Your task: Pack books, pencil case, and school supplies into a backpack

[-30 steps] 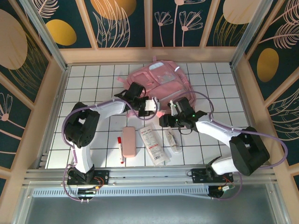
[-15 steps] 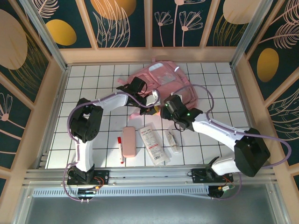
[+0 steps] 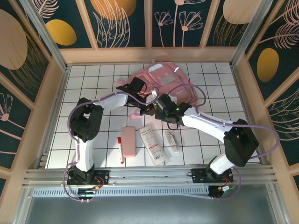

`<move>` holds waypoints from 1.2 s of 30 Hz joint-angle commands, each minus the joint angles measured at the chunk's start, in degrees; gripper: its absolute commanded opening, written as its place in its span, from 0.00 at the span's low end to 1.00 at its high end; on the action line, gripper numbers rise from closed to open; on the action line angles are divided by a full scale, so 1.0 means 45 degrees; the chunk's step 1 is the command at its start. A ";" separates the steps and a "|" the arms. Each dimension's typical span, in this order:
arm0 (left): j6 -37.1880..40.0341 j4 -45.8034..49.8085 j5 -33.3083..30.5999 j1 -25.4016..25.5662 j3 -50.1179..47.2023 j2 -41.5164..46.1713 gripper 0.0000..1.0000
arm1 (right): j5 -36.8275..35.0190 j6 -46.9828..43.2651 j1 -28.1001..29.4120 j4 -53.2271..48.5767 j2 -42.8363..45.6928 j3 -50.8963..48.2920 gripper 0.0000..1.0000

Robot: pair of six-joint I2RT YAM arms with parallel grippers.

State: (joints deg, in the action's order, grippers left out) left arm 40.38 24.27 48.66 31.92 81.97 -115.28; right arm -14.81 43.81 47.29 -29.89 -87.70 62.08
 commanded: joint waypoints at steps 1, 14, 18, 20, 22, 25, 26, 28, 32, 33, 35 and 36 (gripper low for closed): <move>0.0008 0.0199 0.1436 -0.0014 0.0259 -0.0016 0.00 | 0.0250 -0.0247 -0.0067 -0.0534 -0.0354 0.0534 0.56; 0.0560 0.0403 0.1346 -0.0024 0.0144 0.0177 0.00 | -0.2245 -0.1184 -0.0239 -0.0575 -0.1598 0.1385 0.31; 0.0414 0.0313 0.0956 -0.0058 0.0197 0.0114 0.00 | -0.2767 -0.0940 -0.0205 -0.1318 -0.1617 0.1615 0.20; 0.0413 0.0288 0.0909 -0.0044 0.0183 0.0107 0.00 | -0.3022 -0.0767 -0.0196 -0.1683 -0.1511 0.1631 0.15; 0.0414 0.0243 0.0854 -0.0070 0.0146 0.0116 0.00 | -0.3276 -0.0572 -0.0176 -0.2022 -0.1400 0.1599 0.11; 0.0429 0.0163 0.0778 -0.0102 0.0087 0.0131 0.00 | -0.3360 -0.0451 -0.0176 -0.2260 -0.1212 0.1465 0.09; 0.0449 0.0142 0.0763 -0.0123 0.0062 0.0160 0.00 | -0.3345 -0.0461 -0.0181 -0.2319 -0.1178 0.1410 0.08; 0.0454 0.0088 0.0702 -0.0165 0.0015 0.0169 0.00 | -0.3367 -0.0432 -0.0196 -0.2434 -0.1111 0.1341 0.07; 0.0753 0.0038 0.0506 -0.0226 -0.0141 0.0262 0.00 | -0.3661 -0.0565 -0.0195 -0.2841 -0.1167 0.1318 0.01; 0.0898 -0.0017 0.0403 -0.0229 -0.0263 0.0335 0.00 | -0.3797 -0.0591 -0.0189 -0.2970 -0.1180 0.1334 0.00; 0.1221 -0.0364 0.0013 -0.0221 -0.0700 0.0592 0.00 | -0.3889 -0.0614 -0.0323 -0.3170 -0.1142 0.1265 0.00; 0.1390 -0.0539 -0.0187 -0.0233 -0.0916 0.0733 0.00 | -0.3779 -0.0670 -0.0446 -0.3197 -0.1064 0.1182 0.00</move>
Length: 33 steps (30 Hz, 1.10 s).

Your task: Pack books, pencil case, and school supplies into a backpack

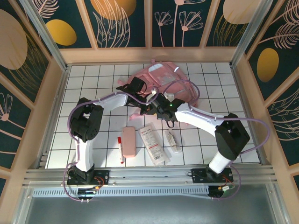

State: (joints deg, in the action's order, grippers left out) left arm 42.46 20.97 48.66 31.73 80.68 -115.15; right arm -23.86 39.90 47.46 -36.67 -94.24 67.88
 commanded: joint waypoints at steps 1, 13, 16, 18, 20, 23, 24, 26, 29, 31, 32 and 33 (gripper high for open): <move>0.1130 -0.0012 -0.0360 -0.0215 -0.0919 0.0881 0.00 | -0.1562 0.0111 -0.0652 -0.1665 0.0498 -0.0222 0.00; 0.2854 -0.2082 -0.0568 -0.1356 -0.3255 0.2425 0.00 | 0.2479 -0.2159 -0.2590 -0.1325 0.1546 -0.1437 0.00; 0.3771 -0.1868 -0.1245 -0.1366 -0.3521 0.2498 0.00 | 0.3861 -0.2740 -0.3147 -0.0963 0.1723 -0.1766 0.00; 0.3963 -0.1867 -0.1626 -0.1491 -0.3650 0.2506 0.00 | 0.4947 -0.3170 -0.3402 -0.0640 0.1893 -0.1919 0.00; 0.4246 -0.1771 -0.1643 -0.1682 -0.3757 0.2562 0.00 | 0.6485 -0.3867 -0.3496 -0.0300 0.2010 -0.2022 0.00; 0.4890 -0.1895 -0.1728 -0.1951 -0.4208 0.2880 0.00 | 0.9014 -0.4686 -0.3500 -0.0119 0.2060 -0.2018 0.00; 0.4819 -0.1962 -0.1810 -0.1952 -0.4303 0.3053 0.09 | 0.9828 -0.4877 -0.3468 -0.0061 0.2036 -0.1964 0.00; 0.4610 -0.1946 -0.1269 -0.1935 -0.4336 0.3442 0.40 | 1.0676 -0.4941 -0.3375 0.0096 0.1996 -0.1898 0.00; 0.4393 -0.1965 -0.0243 -0.1562 -0.4375 0.4212 0.71 | 1.1946 -0.4895 -0.3395 0.0500 0.1949 -0.1803 0.00; 0.4639 -0.1980 -0.0876 -0.0657 -0.4412 0.4502 0.73 | 1.2741 -0.4904 -0.3438 0.0762 0.1831 -0.1744 0.00; 0.4719 -0.2030 -0.1182 -0.0285 -0.4414 0.4505 0.74 | 1.2965 -0.4901 -0.3473 0.0829 0.1749 -0.1715 0.00; 0.4664 -0.2095 -0.1408 0.0009 -0.4352 0.4411 0.74 | 1.3184 -0.4917 -0.3501 0.0918 0.1642 -0.1692 0.00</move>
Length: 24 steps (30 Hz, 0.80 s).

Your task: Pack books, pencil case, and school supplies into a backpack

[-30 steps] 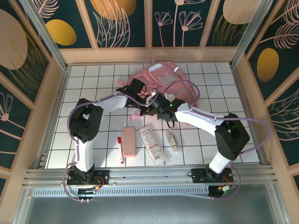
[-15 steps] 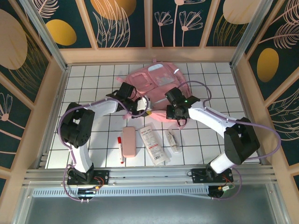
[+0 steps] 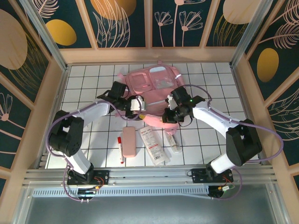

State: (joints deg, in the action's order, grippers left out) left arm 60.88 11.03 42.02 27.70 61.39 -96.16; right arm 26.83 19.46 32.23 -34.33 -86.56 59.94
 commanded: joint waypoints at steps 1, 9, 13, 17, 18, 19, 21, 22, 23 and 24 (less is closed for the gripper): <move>0.0353 0.0056 0.0032 0.1047 0.0059 -0.0015 0.73 | 0.2102 -0.0380 -0.0111 0.0441 -0.0161 0.0095 0.00; 0.0229 0.0209 -0.0498 0.1378 0.0475 -0.1338 0.65 | 0.2631 -0.0263 -0.0116 0.0760 -0.0290 0.0004 0.00; 0.0301 0.0307 -0.1292 0.1467 0.0720 -0.1578 0.32 | 0.2106 -0.0007 -0.0111 0.0431 -0.0469 0.0036 0.00; 0.0922 0.0631 -0.2431 0.1466 0.0883 -0.1501 0.00 | 0.1232 0.0422 -0.0875 -0.0558 -0.0598 0.0068 0.00; 0.1182 0.0585 -0.2660 0.1469 0.0790 -0.1350 0.00 | 0.1018 0.0494 -0.1115 -0.0844 -0.0585 0.0061 0.00; 0.1371 0.0494 -0.2850 0.1467 0.0686 -0.1221 0.00 | 0.0869 0.0542 -0.1343 -0.1102 -0.0586 0.0039 0.00; 0.1744 0.0093 -0.3275 0.1436 0.0373 -0.0861 0.00 | 0.0665 0.0558 -0.1899 -0.1542 -0.0541 -0.0061 0.00; 0.1871 -0.0102 -0.3329 0.1375 0.0231 -0.0685 0.00 | 0.0669 0.0556 -0.2135 -0.1641 -0.0518 -0.0126 0.00; 0.2045 -0.0337 -0.3308 0.1271 0.0075 -0.0532 0.00 | 0.0669 0.0540 -0.2404 -0.1732 -0.0499 -0.0199 0.00; 0.2137 -0.0644 -0.3337 0.1161 -0.0096 -0.0526 0.00 | 0.0669 0.0473 -0.2617 -0.1763 -0.0519 -0.0298 0.00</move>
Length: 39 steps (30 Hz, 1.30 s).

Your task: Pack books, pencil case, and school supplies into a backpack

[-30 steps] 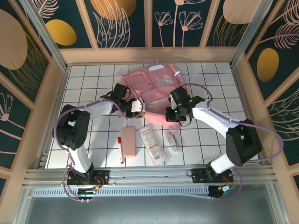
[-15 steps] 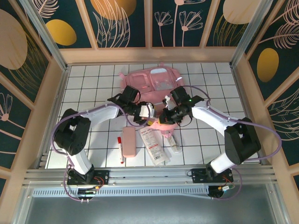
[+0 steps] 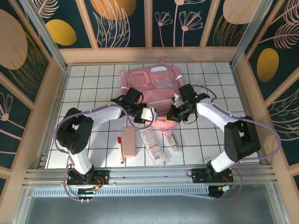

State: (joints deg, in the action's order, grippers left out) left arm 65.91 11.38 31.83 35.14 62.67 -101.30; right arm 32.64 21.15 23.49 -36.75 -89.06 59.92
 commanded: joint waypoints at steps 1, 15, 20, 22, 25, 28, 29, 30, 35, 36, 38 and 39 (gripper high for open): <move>0.1133 -0.0969 -0.1097 -0.0583 -0.0510 0.1076 0.00 | -0.0660 0.0075 -0.0865 -0.1261 0.0033 -0.0360 0.00; -0.0553 -0.0599 0.2100 -0.1453 -0.0545 0.1590 0.62 | 0.2402 0.0313 -0.1106 0.1342 0.0252 -0.1110 0.00; -0.2016 -0.1056 0.2832 -0.0327 0.0079 0.1451 0.74 | 0.3755 0.0864 -0.0738 0.2321 0.0052 -0.1030 0.00; -0.2666 -0.1079 0.2829 -0.0036 0.0560 0.0964 0.72 | 0.3865 0.0983 -0.0570 0.2448 -0.0087 -0.0817 0.00; -0.3406 -0.0592 0.2473 -0.0007 0.1367 -0.0051 0.64 | 0.4143 0.1234 -0.0447 0.2741 -0.0168 -0.0607 0.00; -0.3100 0.0036 0.1801 -0.0012 0.1585 -0.0475 0.63 | 0.4354 0.1428 -0.0360 0.2869 -0.0132 -0.0390 0.00; -0.2995 0.0150 0.1755 0.0004 0.1562 -0.0528 0.64 | 0.4419 0.1497 -0.0339 0.2897 -0.0129 -0.0339 0.00; -0.2966 0.0242 0.1839 -0.0007 0.1530 -0.0554 0.64 | 0.4488 0.1552 -0.0322 0.2995 -0.0106 -0.0280 0.00; -0.3160 0.0546 0.2506 -0.0002 0.1521 -0.0575 0.65 | 0.4682 0.1706 -0.0244 0.3167 -0.0234 -0.0045 0.00; -0.3350 0.0426 0.2521 0.0000 0.1495 -0.0590 0.65 | 0.4708 0.1697 -0.0206 0.3148 -0.0296 -0.0006 0.00; -0.3888 0.0207 0.2426 -0.0002 0.1540 -0.0735 0.64 | 0.4823 0.1692 -0.0070 0.3148 -0.0372 0.0048 0.00; -0.4040 0.0243 0.2311 0.0018 0.1640 -0.0882 0.62 | 0.4853 0.1690 -0.0010 0.3148 -0.0425 0.0082 0.00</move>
State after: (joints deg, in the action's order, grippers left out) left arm 50.68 11.38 40.27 35.16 69.12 -103.59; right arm 49.98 28.47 22.20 -25.19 -90.35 57.91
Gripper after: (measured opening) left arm 0.627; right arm 0.072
